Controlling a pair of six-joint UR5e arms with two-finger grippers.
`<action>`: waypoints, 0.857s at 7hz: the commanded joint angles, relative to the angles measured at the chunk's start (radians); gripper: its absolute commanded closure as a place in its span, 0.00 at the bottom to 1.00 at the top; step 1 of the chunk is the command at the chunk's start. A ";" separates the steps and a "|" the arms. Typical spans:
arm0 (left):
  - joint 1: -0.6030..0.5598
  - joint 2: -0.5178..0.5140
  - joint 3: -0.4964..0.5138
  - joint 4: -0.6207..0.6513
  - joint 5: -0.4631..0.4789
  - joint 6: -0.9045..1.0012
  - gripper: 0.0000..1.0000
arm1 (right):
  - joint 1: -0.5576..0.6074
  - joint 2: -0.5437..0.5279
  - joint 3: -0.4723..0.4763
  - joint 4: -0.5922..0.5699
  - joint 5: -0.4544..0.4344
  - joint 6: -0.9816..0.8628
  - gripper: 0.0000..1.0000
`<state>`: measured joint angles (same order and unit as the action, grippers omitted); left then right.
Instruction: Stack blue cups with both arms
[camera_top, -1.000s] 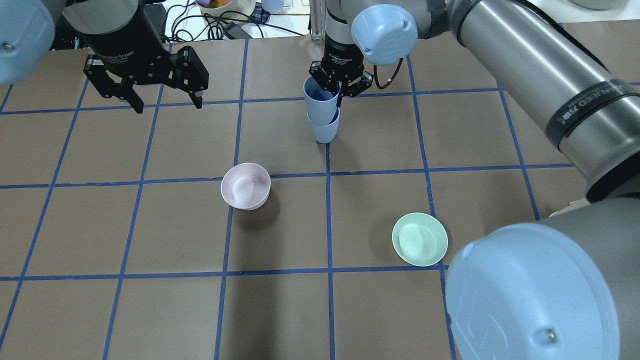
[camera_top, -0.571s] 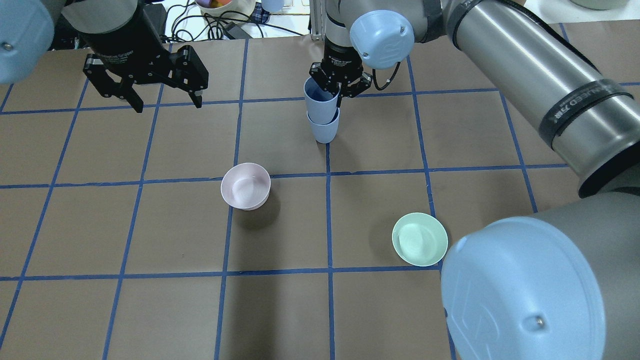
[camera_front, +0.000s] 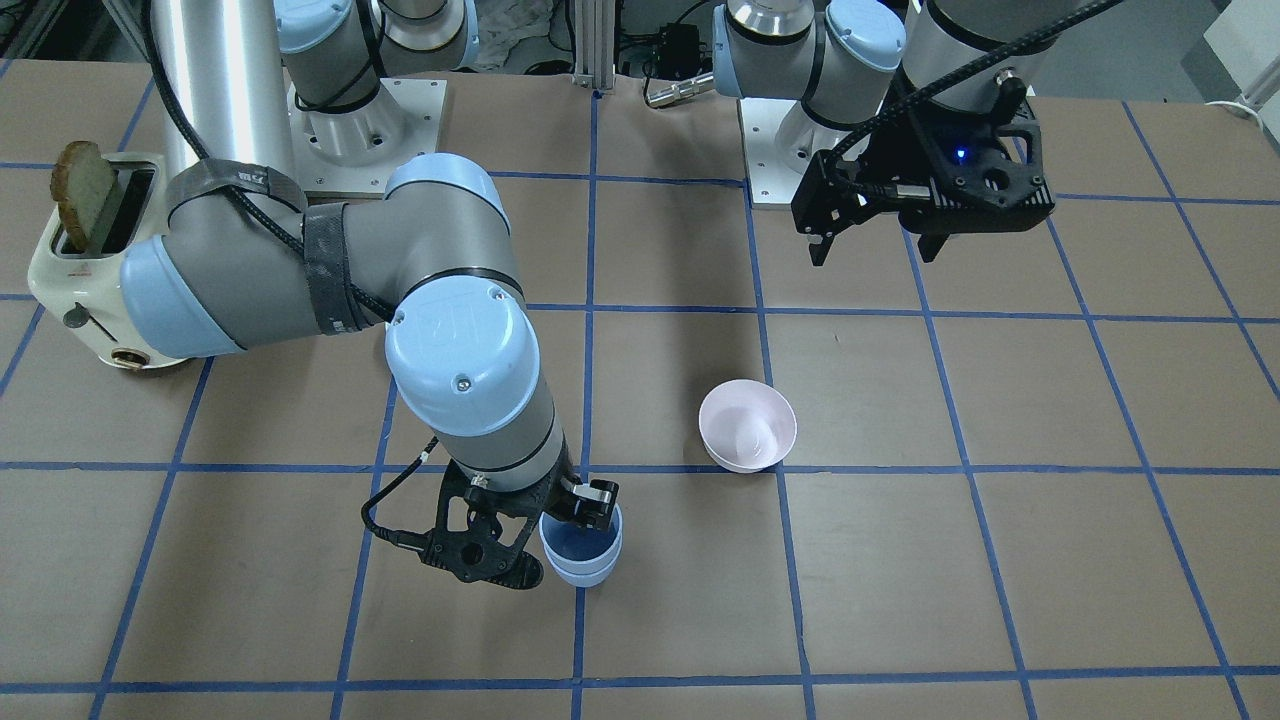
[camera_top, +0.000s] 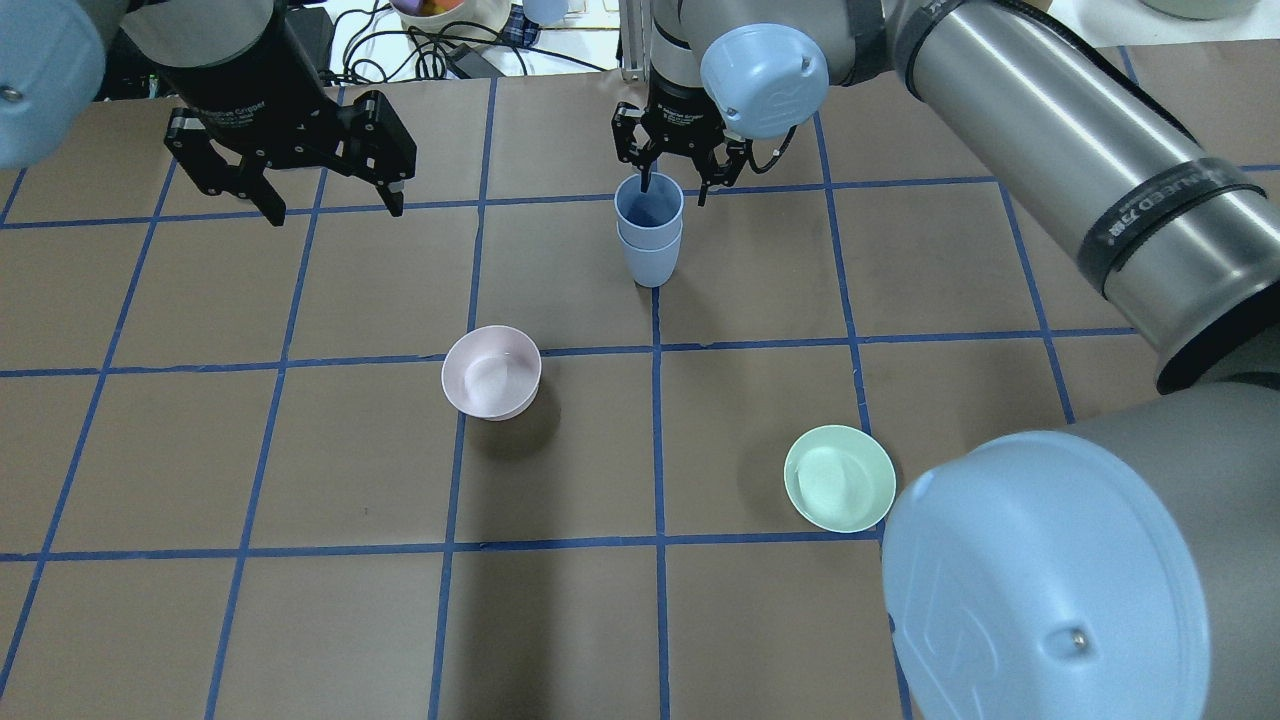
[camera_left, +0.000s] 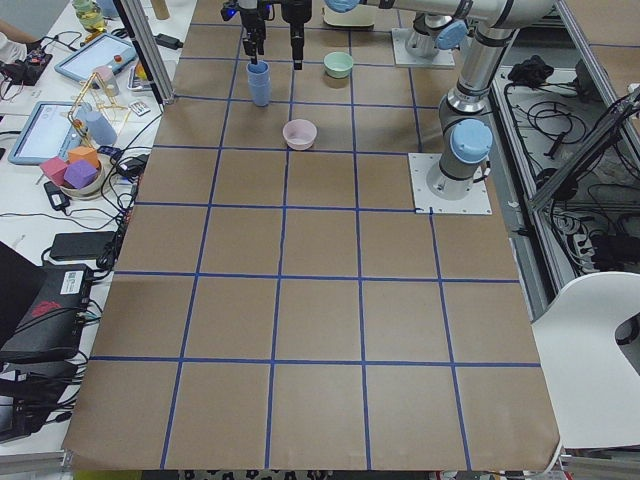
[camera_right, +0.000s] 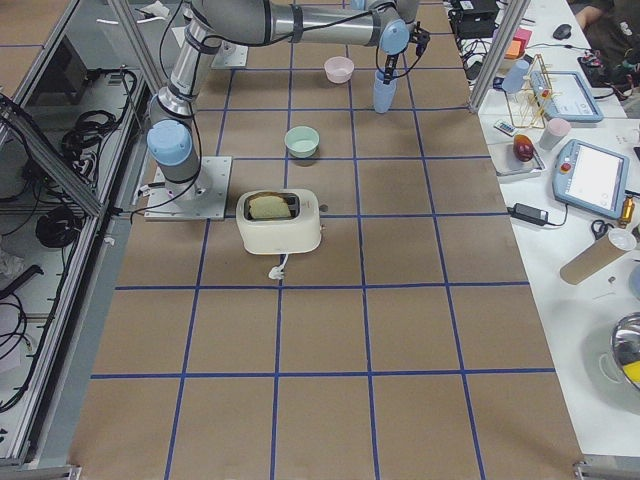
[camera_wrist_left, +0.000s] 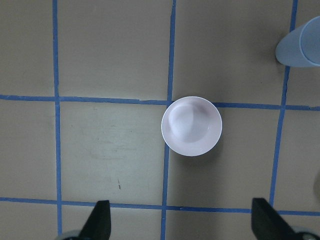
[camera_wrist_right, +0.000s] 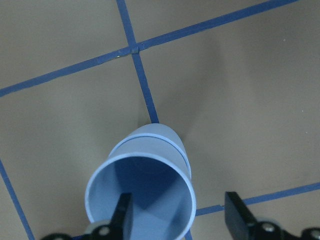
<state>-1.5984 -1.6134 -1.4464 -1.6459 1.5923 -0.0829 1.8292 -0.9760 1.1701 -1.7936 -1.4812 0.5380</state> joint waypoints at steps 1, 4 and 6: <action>0.000 0.001 0.000 0.000 0.000 0.000 0.00 | -0.017 -0.042 0.006 0.020 -0.101 -0.025 0.00; 0.000 0.003 0.001 0.000 0.000 0.000 0.00 | -0.144 -0.153 0.022 0.216 -0.097 -0.353 0.00; 0.000 0.003 0.000 0.000 0.000 0.000 0.00 | -0.243 -0.283 0.128 0.264 -0.099 -0.511 0.00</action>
<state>-1.5984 -1.6108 -1.4459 -1.6453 1.5923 -0.0828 1.6463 -1.1815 1.2319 -1.5572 -1.5793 0.1316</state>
